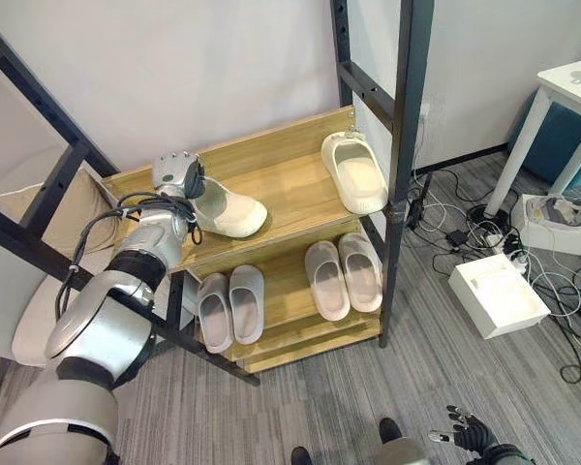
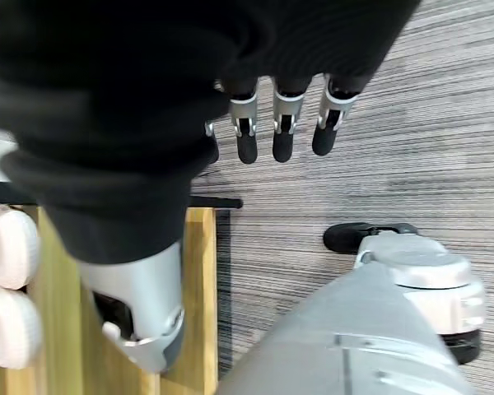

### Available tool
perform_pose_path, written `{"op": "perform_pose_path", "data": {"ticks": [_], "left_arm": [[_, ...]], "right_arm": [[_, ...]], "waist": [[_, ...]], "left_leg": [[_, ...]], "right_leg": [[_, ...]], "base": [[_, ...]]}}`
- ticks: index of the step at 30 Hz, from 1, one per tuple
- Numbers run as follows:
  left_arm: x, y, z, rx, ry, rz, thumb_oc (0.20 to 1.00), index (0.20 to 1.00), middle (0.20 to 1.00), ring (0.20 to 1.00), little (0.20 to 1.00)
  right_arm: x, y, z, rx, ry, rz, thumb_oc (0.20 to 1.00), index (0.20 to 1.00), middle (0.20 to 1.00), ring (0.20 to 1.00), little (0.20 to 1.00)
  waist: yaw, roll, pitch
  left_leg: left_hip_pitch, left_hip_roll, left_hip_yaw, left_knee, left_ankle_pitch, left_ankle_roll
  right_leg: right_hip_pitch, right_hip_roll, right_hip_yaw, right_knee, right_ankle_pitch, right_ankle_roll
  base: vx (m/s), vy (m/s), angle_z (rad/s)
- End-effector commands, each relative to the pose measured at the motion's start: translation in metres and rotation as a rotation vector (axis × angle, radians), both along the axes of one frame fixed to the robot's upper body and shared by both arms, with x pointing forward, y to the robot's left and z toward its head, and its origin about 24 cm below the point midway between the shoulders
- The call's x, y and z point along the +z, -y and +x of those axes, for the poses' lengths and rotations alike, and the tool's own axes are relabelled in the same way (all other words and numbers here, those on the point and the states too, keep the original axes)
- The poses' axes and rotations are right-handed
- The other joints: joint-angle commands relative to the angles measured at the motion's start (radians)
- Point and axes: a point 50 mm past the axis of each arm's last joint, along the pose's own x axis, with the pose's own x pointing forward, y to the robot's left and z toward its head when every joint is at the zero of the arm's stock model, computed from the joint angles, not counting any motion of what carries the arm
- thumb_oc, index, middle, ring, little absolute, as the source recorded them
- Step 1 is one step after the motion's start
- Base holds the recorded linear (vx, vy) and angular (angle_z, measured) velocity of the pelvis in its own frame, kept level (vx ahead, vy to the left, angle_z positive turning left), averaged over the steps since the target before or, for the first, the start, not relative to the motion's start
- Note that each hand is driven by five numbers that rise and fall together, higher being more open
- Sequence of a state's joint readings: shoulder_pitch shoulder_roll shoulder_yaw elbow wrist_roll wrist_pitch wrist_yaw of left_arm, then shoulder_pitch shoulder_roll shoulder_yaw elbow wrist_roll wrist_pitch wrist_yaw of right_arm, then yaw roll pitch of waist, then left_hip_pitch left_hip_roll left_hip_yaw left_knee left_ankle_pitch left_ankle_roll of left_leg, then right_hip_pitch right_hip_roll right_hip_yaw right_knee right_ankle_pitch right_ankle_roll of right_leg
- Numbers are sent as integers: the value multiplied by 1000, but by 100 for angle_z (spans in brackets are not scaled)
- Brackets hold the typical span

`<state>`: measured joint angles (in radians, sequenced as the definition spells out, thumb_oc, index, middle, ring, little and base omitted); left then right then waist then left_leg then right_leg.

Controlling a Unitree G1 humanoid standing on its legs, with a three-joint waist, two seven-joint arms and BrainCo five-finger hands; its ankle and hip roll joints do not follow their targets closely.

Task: Arrange the slippers neatly on the shoe rack.

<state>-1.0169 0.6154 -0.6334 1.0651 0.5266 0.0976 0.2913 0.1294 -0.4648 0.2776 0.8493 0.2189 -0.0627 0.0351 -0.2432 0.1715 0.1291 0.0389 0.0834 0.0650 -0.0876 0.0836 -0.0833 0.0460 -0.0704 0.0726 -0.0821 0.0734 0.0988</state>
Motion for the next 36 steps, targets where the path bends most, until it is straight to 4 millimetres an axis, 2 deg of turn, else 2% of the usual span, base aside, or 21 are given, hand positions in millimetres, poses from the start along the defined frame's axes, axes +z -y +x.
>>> {"op": "perform_pose_path", "data": {"ticks": [1,4,6,12,19,26,27,28,29,30,36], "left_arm": [[6,-31,-3,160,-44,-26,1000,1000,1000,1000,1000],[1,-36,-5,201,-63,-62,1000,1000,1000,1000,1000],[-16,-39,-8,249,-142,-82,1000,1000,1000,1000,1000],[-35,-40,-13,300,-238,-116,1000,1000,1000,1000,1000],[-49,-38,-18,303,-265,-166,1000,1000,1000,1000,1000],[-60,-35,-20,312,-284,-244,1000,1000,1000,1000,1000],[-60,-35,-21,319,-282,-253,937,937,937,937,937],[-60,-39,-22,334,-279,-270,473,473,473,473,473],[-60,-39,-22,334,-279,-270,432,432,432,432,432],[-59,-42,-23,346,-265,-291,219,219,219,219,219],[-59,-58,-30,399,-246,-323,200,200,200,200,200]], "right_arm": [[-3,-9,0,-12,9,47,1000,1000,1000,1000,1000],[-4,-9,-2,-7,-2,47,1000,1000,1000,1000,1000],[-4,-7,-2,1,-19,43,1000,1000,1000,1000,1000],[-3,-5,-1,25,-33,36,1000,1000,1000,1000,1000],[3,2,0,47,-18,10,1000,1000,1000,1000,1000],[6,10,-1,31,-12,-10,1000,1000,1000,1000,1000],[6,10,-2,27,-10,-12,1000,1000,1000,1000,1000],[7,13,-1,16,-4,-15,1000,1000,1000,1000,1000],[7,13,-1,16,-4,-15,1000,1000,1000,1000,1000],[8,15,-1,10,1,-17,1000,1000,1000,1000,1000],[11,20,-2,-1,6,-32,1000,1000,1000,1000,1000]], "waist": [[4,-52,-6],[2,-53,-8],[-5,-55,-11],[-21,-55,-18],[-57,-46,-16],[-74,-41,-14],[-78,-41,-13],[-84,-40,-10],[-84,-40,-10],[-91,-39,-6],[-106,-38,2]], "left_leg": [[55,-13,18,2,-40,-12],[54,-13,18,2,-39,-13],[55,-12,20,0,-39,-13],[61,-10,34,0,-44,-13],[64,-7,62,0,-49,-17],[62,-5,78,0,-53,-18],[62,-5,81,0,-54,-18],[59,-4,86,0,-54,-19],[59,-4,86,0,-54,-19],[56,-2,91,0,-55,-19],[44,2,109,0,-56,-21]], "right_leg": [[18,22,-33,50,-132,-18],[19,23,-34,49,-132,-18],[19,26,-31,48,-132,-19],[18,31,-19,46,-129,-19],[6,33,3,47,-125,-17],[-5,35,17,45,-120,-15],[-6,35,18,45,-119,-15],[-11,37,22,46,-118,-14],[-12,37,22,46,-118,-14],[-20,39,29,45,-115,-13],[-48,44,46,50,-109,-11]], "base": [[-2,-11,6],[-1,-3,2],[0,0,0],[3,0,-1],[13,9,-8],[12,7,-12],[0,0,0],[0,0,0],[-12,13,-4],[-8,7,-5],[-8,7,-13]]}}
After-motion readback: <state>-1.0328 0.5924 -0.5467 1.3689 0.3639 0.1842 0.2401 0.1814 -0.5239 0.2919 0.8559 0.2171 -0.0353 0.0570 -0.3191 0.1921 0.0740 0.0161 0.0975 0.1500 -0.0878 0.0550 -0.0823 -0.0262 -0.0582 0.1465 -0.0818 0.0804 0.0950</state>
